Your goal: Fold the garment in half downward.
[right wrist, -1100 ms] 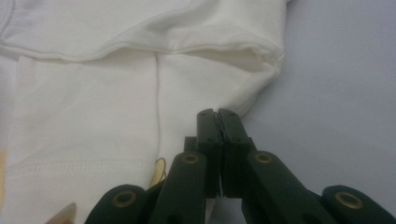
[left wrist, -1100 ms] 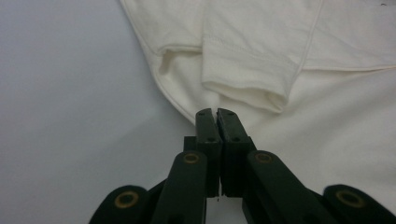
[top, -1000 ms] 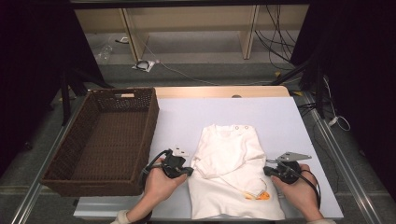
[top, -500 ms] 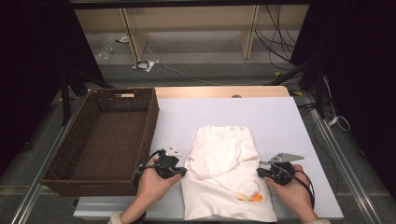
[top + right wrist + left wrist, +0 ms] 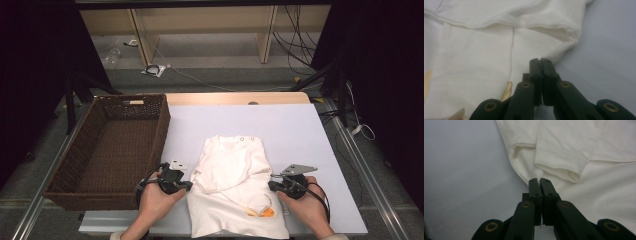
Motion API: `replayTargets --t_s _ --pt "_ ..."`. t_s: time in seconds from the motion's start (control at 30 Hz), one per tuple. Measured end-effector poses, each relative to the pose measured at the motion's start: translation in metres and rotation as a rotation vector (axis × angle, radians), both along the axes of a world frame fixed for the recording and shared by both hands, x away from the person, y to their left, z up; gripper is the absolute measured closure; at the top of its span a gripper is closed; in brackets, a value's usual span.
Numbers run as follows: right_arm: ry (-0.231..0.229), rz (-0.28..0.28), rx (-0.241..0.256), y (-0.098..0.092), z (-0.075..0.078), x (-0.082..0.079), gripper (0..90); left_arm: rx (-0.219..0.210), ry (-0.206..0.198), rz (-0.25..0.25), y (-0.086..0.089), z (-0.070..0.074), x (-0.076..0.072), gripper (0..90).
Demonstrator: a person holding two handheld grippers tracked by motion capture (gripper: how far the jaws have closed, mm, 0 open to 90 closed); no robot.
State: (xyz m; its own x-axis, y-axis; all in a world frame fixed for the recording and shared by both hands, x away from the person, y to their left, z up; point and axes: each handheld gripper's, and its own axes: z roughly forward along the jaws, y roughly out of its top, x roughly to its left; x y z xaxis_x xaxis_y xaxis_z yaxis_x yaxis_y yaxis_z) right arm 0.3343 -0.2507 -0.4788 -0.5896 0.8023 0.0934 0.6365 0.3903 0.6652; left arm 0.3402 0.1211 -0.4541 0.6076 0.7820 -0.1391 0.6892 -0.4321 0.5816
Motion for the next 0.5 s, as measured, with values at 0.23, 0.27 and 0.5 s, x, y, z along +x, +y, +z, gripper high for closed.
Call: replayTargets --t_s 0.23,0.27,0.5 --pt "0.006 0.012 -0.004 0.0043 0.0003 0.0010 88.9 -0.001 -0.007 0.011 0.0030 -0.0001 -0.0018 87.4" --pt "0.005 0.012 -0.005 0.0044 0.0003 0.0010 88.8 0.001 -0.008 0.010 0.0029 -0.0001 -0.0018 87.4" --pt "0.018 0.006 -0.001 0.0009 0.0008 0.0016 84.8 -0.001 -0.059 0.017 -0.0002 -0.0019 -0.0016 81.3"
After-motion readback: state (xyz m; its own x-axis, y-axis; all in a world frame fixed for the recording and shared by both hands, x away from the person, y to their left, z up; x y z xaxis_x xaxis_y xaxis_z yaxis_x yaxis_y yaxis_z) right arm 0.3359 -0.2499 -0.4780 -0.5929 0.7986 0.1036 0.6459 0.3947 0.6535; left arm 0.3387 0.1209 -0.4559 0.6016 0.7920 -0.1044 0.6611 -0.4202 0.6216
